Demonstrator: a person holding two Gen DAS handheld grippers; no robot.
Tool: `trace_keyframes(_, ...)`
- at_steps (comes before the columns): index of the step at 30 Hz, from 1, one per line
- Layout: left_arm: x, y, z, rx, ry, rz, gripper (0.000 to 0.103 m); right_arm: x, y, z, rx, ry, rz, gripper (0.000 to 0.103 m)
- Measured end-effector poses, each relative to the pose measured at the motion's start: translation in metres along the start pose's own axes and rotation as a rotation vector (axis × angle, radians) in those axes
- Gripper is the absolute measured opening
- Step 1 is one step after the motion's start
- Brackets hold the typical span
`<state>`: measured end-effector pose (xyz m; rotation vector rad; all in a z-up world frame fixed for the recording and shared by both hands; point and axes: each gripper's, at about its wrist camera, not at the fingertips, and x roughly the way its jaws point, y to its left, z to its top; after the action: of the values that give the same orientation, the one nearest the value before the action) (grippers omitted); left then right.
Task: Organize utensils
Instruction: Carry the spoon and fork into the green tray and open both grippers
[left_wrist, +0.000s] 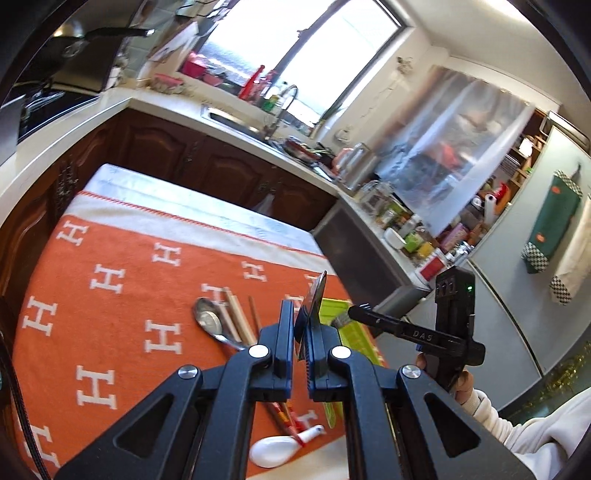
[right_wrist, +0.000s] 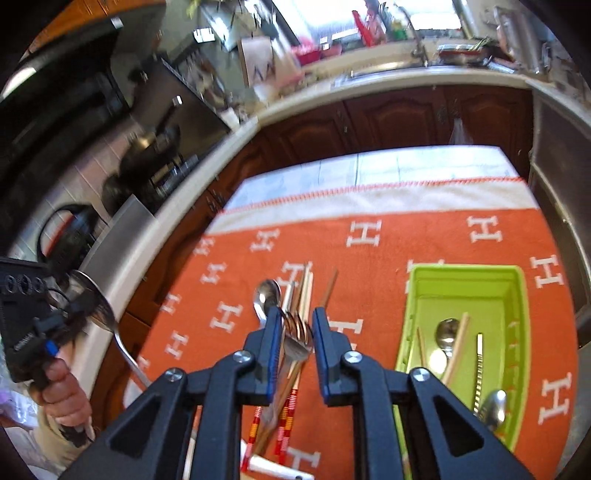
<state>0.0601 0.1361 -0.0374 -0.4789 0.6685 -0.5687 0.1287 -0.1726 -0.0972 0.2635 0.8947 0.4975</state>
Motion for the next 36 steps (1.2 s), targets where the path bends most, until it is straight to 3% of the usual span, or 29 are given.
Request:
trace_keyframes(1,0.001,-0.007,0.0,0.007,0.008,-0.013,0.003,-0.008,0.001,0.0,0.003,-0.017,0.006,0.005)
trace_keyframes(3,0.006,-0.019,0.001,0.019,0.024,-0.029,0.003,-0.029,0.001,-0.002,0.009,-0.061,-0.002,0.001)
trace_keyframes(5,0.013,-0.033,0.0,0.037,0.046,-0.045,0.003,-0.049,-0.001,-0.004,0.029,-0.103,0.019,0.001)
trace_keyframes(11,0.041,-0.075,-0.002,0.08,0.128,-0.116,0.003,-0.113,-0.011,-0.01,0.016,-0.199,-0.028,0.001)
trace_keyframes(14,0.058,-0.096,-0.005,0.123,0.17,-0.13,0.003,-0.148,-0.014,-0.014,-0.021,-0.229,-0.101,0.001)
trace_keyframes(20,0.106,-0.128,-0.017,0.188,0.291,-0.112,0.003,-0.186,-0.028,-0.033,-0.045,-0.222,-0.306,0.001)
trace_keyframes(27,0.178,-0.139,-0.045,0.257,0.456,-0.008,0.004,-0.19,-0.045,-0.057,-0.027,-0.167,-0.4,0.001)
trace_keyframes(31,0.196,-0.137,-0.05,0.24,0.448,0.043,0.021,-0.188,-0.049,-0.067,-0.03,-0.133,-0.421,0.001)
trace_keyframes(36,0.187,-0.132,-0.044,0.199,0.383,0.023,0.03,-0.177,-0.044,-0.072,-0.081,-0.07,-0.449,0.001)
